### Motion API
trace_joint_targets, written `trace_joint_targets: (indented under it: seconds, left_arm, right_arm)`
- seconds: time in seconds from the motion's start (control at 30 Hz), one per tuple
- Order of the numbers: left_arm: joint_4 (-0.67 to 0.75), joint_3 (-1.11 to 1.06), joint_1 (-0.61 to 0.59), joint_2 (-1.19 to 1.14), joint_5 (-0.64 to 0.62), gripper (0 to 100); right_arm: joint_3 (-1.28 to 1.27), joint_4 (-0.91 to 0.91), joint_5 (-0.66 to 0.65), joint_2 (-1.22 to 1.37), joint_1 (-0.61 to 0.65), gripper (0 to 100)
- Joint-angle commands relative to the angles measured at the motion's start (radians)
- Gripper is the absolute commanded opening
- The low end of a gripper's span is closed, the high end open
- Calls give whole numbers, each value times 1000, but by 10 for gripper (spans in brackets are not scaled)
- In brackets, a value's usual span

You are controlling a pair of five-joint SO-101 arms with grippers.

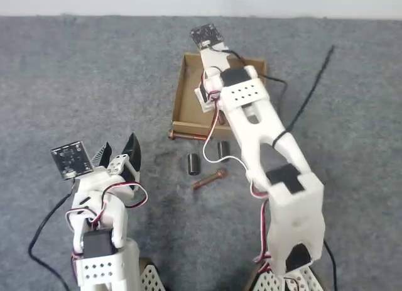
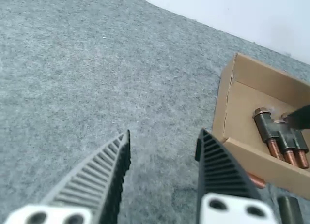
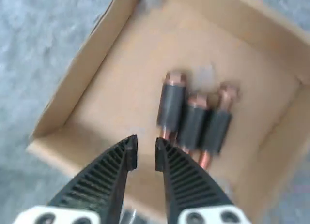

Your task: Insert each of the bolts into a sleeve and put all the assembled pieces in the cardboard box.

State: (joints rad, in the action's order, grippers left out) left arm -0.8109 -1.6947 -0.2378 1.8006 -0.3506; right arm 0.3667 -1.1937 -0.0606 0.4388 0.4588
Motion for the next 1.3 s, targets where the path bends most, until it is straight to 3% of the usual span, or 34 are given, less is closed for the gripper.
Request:
trace_joint_targets:
  seconds: [0.0,0.23,0.37,0.53,0.7,1.27]
  left_arm:
    - [29,8,-2,11,3,214]
    - [29,8,-2,11,3,214]
    - [28,8,-2,11,5,214]
    - [28,8,-2,11,5,214]
    - [28,8,-6,11,5,214]
    - [28,8,-8,11,5,214]
  right_arm:
    - [55,-174,11,-165,25,38]
    - [55,-483,17,-199,35,38]
    - [14,-535,124,-199,33,41]
    - [-153,-407,133,-206,82,51]
    - [-245,-326,144,-206,108,135]
    - [-356,-35,175,-73,42,127]
